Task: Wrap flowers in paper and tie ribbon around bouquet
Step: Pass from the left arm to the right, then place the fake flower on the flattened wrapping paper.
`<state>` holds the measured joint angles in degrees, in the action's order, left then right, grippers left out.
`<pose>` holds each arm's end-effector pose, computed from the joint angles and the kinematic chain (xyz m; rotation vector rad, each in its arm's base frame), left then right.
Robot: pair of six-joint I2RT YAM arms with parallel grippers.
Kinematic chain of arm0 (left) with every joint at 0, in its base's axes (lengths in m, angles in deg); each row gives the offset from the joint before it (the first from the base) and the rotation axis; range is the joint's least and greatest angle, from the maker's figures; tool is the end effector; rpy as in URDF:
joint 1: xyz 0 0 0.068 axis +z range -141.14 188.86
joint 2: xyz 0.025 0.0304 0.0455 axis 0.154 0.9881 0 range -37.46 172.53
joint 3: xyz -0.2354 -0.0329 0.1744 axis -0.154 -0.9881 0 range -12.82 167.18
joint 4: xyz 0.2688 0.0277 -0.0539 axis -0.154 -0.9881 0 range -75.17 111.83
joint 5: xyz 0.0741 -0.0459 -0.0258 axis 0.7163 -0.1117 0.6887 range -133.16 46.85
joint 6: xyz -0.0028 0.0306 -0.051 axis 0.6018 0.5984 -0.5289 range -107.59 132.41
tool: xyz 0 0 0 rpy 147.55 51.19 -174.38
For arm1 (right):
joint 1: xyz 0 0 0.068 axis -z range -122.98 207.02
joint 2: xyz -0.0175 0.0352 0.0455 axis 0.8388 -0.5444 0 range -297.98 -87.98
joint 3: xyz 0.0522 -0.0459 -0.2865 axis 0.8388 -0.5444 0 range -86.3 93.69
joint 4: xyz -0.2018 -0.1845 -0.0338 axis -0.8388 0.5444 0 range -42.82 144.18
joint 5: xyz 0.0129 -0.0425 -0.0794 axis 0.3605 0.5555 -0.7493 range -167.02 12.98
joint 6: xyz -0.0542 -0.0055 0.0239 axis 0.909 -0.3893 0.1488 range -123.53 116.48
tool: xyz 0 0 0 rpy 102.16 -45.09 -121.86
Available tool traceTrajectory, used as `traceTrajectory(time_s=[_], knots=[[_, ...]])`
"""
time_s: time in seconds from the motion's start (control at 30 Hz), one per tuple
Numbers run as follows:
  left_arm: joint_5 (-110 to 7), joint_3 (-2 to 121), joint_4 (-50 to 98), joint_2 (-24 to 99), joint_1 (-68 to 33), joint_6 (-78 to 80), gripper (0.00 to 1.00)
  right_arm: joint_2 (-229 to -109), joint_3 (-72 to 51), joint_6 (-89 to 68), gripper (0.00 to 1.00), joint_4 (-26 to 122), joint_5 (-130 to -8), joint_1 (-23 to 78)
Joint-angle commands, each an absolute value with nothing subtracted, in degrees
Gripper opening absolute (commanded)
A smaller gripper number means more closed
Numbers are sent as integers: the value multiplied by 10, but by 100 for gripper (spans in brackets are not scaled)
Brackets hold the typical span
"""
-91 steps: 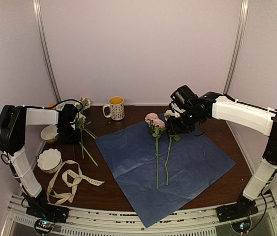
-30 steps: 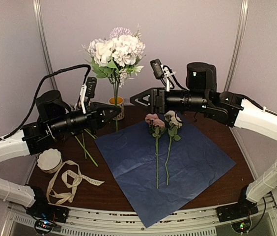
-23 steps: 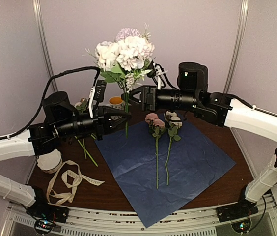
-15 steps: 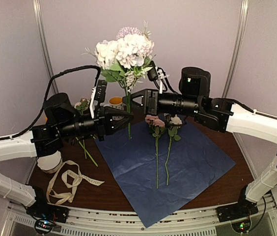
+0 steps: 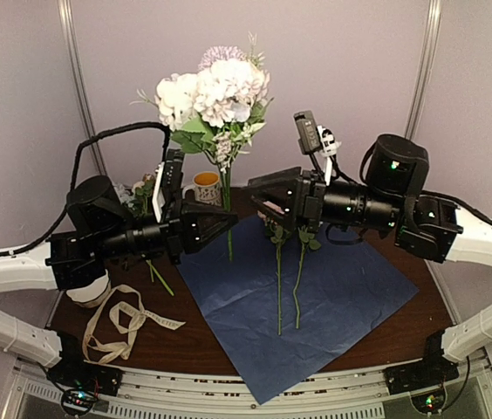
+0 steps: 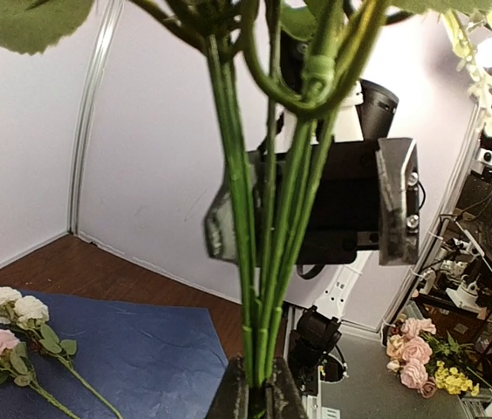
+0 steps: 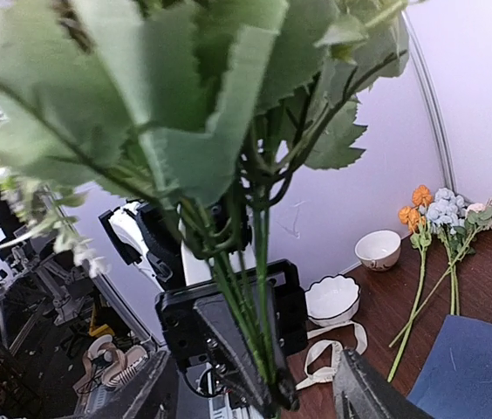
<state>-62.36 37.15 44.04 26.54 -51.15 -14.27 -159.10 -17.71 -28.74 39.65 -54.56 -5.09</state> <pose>0.1251 -0.2455 0.3826 0.7508 1.4291 -1.4500 0.1272 0.2759 0.4432 -0.8620 1.4533 1.4816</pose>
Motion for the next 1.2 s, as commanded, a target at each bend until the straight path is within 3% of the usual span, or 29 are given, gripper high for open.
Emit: traceTrajectory(time_s=[0.0,0.07,0.3,0.4,0.47,0.63,0.7,0.77,1.03,1.1,1.17], knots=[[-604,369,466,259,-529,-126,0,-1630,-143,-274,61,410,-580,-69],[-599,362,469,256,-535,-126,0,-1643,-123,-270,56,430,-592,-76],[-596,332,482,247,-548,-139,0,-1619,-171,-306,1,363,-588,-82],[-577,313,474,238,-549,-149,1,-1599,-186,-321,0,398,-642,-81],[-524,316,422,235,-549,-153,38,-1595,-182,-335,0,465,-697,-74],[-233,376,146,253,-541,-190,77,-1615,-171,-397,0,655,-788,-6],[-178,402,38,275,-506,-224,79,-1643,-178,-412,0,696,-765,36],[-199,409,-11,297,-450,-238,80,-1681,-189,-423,0,714,-730,73],[-261,381,-11,366,-321,-220,80,-1847,-174,-423,1,729,-733,146],[-270,390,-28,386,-301,-216,80,-1886,-163,-418,18,736,-730,153],[-268,393,-42,396,-288,-211,80,-1912,-151,-414,27,758,-732,154]])
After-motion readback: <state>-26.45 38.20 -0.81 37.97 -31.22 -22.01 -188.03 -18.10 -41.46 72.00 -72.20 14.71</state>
